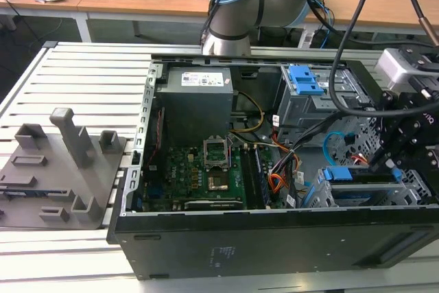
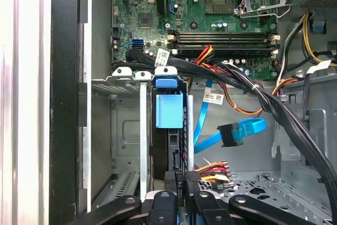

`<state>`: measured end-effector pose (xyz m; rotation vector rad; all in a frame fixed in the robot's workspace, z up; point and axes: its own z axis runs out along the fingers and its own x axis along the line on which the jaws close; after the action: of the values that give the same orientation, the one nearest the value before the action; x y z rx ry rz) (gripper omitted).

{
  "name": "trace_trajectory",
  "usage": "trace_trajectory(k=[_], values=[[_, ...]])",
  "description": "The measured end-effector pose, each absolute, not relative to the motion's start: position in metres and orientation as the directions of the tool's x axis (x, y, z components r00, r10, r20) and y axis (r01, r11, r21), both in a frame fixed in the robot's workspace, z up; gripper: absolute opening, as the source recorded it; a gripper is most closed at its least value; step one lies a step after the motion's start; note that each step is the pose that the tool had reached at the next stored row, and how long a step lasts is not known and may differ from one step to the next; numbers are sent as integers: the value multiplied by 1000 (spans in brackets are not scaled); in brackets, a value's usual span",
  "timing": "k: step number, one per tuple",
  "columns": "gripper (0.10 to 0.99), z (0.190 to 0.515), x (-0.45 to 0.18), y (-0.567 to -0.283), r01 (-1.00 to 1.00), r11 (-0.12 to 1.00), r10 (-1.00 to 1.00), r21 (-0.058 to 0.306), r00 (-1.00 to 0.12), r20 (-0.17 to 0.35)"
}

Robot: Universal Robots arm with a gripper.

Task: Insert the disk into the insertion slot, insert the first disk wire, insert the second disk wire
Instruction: 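Insert the first disk wire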

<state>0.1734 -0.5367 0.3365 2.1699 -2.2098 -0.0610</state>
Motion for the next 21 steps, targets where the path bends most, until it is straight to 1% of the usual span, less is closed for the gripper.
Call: trace_trajectory(k=[17,19,20,21], values=[[184,330,173,-537,-998,18,-1000,59,-18,3],[196,330,173,-537,-998,18,-1000,59,-18,3],[259,330,173,-537,-998,18,-1000,59,-18,3],[259,330,173,-537,-998,18,-1000,59,-18,4]])
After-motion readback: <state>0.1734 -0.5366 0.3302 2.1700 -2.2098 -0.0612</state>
